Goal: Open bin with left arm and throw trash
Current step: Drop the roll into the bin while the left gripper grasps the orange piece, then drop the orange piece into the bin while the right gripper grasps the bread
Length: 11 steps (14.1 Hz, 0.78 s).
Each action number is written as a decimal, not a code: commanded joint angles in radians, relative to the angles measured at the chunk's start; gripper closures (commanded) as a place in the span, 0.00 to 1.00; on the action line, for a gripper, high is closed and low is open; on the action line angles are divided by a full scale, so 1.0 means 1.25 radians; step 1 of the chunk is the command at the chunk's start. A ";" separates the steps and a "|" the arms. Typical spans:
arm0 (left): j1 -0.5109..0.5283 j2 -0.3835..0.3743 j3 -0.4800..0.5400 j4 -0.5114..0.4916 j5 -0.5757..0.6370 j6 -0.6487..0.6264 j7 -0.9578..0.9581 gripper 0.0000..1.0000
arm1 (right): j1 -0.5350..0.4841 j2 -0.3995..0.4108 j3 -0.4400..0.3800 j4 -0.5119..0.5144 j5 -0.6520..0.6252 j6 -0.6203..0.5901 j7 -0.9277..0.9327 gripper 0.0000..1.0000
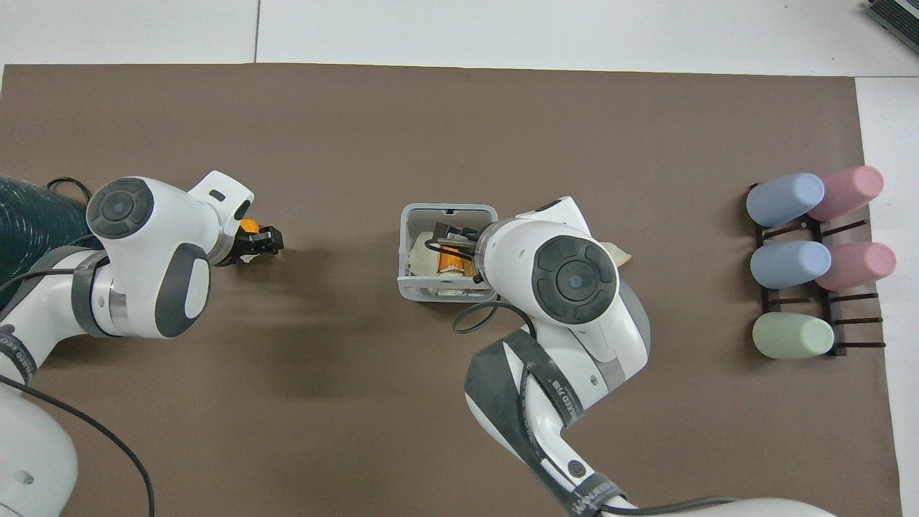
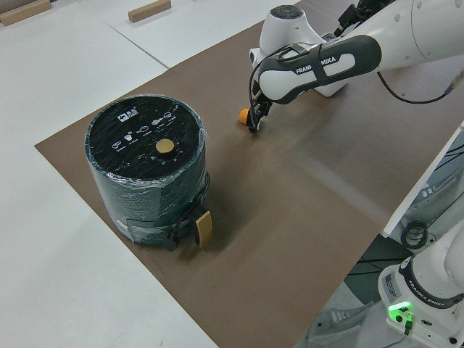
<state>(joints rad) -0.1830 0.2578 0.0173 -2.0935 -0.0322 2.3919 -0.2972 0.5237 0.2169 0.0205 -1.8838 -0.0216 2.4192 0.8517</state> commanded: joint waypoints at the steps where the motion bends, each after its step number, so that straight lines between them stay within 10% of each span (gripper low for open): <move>1: 0.008 -0.006 0.000 0.005 0.012 0.000 0.025 1.00 | -0.058 -0.031 0.004 -0.002 -0.006 -0.045 -0.026 0.00; 11: -0.120 0.058 -0.011 0.370 -0.033 -0.334 -0.009 1.00 | -0.261 -0.070 0.006 -0.216 -0.005 0.044 -0.119 0.00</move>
<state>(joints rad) -0.2787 0.3023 -0.0047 -1.6828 -0.0455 2.0063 -0.2829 0.2115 0.1637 0.0146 -2.0665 -0.0220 2.4142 0.7076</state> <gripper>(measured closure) 0.604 0.000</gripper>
